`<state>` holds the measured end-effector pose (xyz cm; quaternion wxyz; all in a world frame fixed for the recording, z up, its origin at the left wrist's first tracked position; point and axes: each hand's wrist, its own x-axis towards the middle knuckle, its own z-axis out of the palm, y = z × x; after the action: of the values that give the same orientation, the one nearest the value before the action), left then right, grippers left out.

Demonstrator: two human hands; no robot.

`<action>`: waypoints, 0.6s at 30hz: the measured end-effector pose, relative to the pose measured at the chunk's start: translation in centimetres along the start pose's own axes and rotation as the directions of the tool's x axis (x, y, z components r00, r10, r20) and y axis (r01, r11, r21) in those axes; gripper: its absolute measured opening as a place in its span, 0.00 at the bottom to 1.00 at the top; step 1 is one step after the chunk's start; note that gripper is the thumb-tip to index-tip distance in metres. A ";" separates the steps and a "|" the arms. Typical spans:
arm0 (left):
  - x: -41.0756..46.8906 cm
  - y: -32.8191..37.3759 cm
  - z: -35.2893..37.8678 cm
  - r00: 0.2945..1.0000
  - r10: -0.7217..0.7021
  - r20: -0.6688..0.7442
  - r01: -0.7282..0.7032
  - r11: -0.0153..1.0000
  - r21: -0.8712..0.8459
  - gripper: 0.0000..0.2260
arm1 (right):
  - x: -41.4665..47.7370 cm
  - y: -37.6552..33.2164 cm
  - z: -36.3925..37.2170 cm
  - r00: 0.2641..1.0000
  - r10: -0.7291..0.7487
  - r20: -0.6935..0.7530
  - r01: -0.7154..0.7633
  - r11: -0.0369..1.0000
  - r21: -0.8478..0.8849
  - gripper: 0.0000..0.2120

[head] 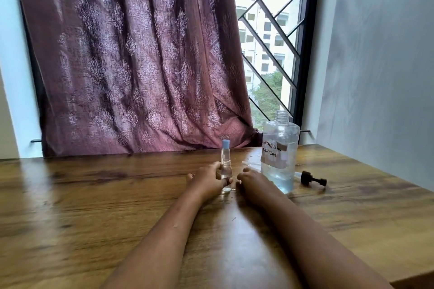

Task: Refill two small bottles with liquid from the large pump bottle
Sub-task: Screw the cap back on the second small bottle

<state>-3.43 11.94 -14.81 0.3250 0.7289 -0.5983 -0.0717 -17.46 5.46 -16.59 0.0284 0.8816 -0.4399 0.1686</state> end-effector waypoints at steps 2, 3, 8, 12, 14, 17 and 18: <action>0.0 0.1 -0.1 1.000 0.003 0.000 -0.003 1.000 -0.002 0.17 | 0.2 -0.2 -0.3 0.999 -0.008 -0.048 0.012 0.996 0.084 0.09; -0.1 0.0 -0.2 1.000 0.004 0.002 -0.004 1.000 -0.011 0.17 | 0.2 -0.5 -0.6 0.995 -0.009 -0.097 0.024 0.989 0.149 0.12; -0.2 0.0 -0.1 1.000 0.003 0.012 -0.003 1.000 -0.030 0.15 | 0.1 -0.7 -3.1 0.848 0.189 -0.495 0.126 0.835 0.535 0.10; -0.3 0.2 -0.3 1.000 0.011 0.018 -0.011 1.000 -0.017 0.16 | 0.4 -1.1 -3.4 0.826 0.282 -0.487 0.222 0.632 0.743 0.10; -0.4 0.3 -0.3 0.999 0.018 0.026 -0.018 1.000 -0.018 0.16 | 0.6 -1.4 -3.0 0.869 0.231 -0.438 0.207 0.635 0.745 0.10; -0.4 0.3 -0.4 0.999 0.021 0.038 -0.020 0.999 -0.033 0.16 | 1.0 -1.8 -2.0 0.930 0.127 -0.346 0.181 0.659 0.730 0.10; -0.4 0.2 -0.3 0.999 0.021 0.043 -0.019 0.999 -0.034 0.17 | 1.0 -1.8 -1.7 0.939 0.108 -0.328 0.174 0.673 0.719 0.11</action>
<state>-3.56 12.40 -14.51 0.3249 0.7157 -0.6110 -0.0941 -15.95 6.12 -14.46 -0.2507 0.7818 -0.3058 0.4821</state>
